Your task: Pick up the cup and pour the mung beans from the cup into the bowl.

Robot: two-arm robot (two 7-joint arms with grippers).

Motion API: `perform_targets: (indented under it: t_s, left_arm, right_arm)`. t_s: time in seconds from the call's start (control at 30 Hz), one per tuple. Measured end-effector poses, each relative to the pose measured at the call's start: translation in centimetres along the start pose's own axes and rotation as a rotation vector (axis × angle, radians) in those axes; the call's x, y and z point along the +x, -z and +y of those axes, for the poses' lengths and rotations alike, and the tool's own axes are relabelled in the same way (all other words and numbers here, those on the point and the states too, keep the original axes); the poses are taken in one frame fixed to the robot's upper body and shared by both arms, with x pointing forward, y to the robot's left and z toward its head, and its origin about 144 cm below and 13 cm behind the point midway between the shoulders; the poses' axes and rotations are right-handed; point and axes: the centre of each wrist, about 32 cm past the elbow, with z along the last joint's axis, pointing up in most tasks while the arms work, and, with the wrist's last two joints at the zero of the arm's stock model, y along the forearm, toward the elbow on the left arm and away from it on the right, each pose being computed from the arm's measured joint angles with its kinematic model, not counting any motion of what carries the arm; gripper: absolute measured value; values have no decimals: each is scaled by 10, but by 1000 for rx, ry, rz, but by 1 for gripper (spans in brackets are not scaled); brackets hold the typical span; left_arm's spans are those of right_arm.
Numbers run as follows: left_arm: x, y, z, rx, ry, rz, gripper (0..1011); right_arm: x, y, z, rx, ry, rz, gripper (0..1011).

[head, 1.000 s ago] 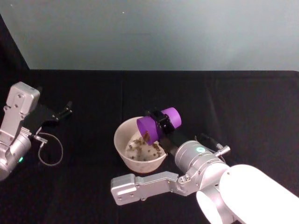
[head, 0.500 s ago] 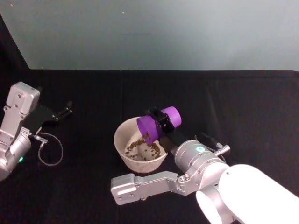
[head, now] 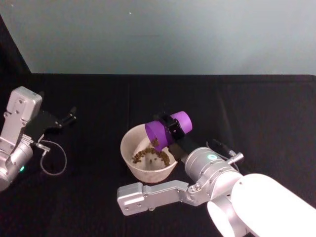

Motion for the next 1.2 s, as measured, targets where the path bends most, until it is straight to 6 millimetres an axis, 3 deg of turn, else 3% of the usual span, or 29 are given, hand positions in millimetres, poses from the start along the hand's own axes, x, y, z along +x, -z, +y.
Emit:
perform_targets:
  t_s: [1.2]
  left_arm:
    - [0, 0, 0, 0, 0, 0, 1000]
  right_arm:
    - [-1, 0, -2, 22, 16, -54, 728]
